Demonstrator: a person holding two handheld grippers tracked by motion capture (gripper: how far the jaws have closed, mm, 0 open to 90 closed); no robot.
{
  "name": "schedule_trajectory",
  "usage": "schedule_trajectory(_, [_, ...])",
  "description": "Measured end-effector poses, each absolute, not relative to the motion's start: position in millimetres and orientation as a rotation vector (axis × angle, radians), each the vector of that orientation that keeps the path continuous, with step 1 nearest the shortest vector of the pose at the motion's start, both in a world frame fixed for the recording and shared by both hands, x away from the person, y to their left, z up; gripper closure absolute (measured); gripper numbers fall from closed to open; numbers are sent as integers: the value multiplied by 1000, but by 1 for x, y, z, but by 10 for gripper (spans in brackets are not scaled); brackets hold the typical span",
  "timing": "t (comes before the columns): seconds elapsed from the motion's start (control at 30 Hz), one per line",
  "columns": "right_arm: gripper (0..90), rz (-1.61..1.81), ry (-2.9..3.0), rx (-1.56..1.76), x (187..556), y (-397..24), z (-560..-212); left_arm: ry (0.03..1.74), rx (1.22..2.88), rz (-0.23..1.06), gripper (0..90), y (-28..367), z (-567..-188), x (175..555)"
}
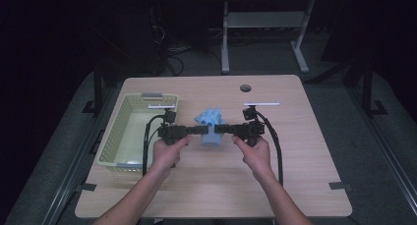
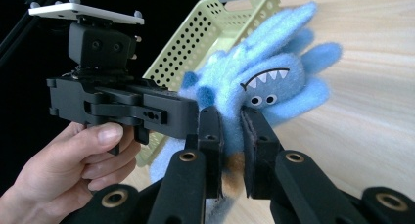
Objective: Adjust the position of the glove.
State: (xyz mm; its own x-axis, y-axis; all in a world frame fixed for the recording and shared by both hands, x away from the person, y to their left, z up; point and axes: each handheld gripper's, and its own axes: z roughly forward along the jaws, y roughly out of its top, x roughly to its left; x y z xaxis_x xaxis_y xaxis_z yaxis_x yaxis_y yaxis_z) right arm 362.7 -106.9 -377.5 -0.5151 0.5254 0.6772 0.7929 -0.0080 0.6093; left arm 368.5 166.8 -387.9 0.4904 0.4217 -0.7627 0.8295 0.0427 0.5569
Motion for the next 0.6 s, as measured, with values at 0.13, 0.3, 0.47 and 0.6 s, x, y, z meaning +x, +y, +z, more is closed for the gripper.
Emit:
schedule_trajectory(0.13, [800,-1526,-2026,-1373,366,-101,-372,1112,1577,-424,809,172,-381,368])
schedule_trajectory(0.3, [800,-1518,-2040,-1362,369,-95,-368,1111,1578,-413,809,178,-378,369])
schedule_trajectory(0.47, [800,-1511,-2046,-1344,372,-86,-366,1117,1574,-406,809,186,-376,369])
schedule_trajectory(0.6, [800,-1505,-2054,-1332,374,-81,-365,1118,1574,-399,809,192,-375,369])
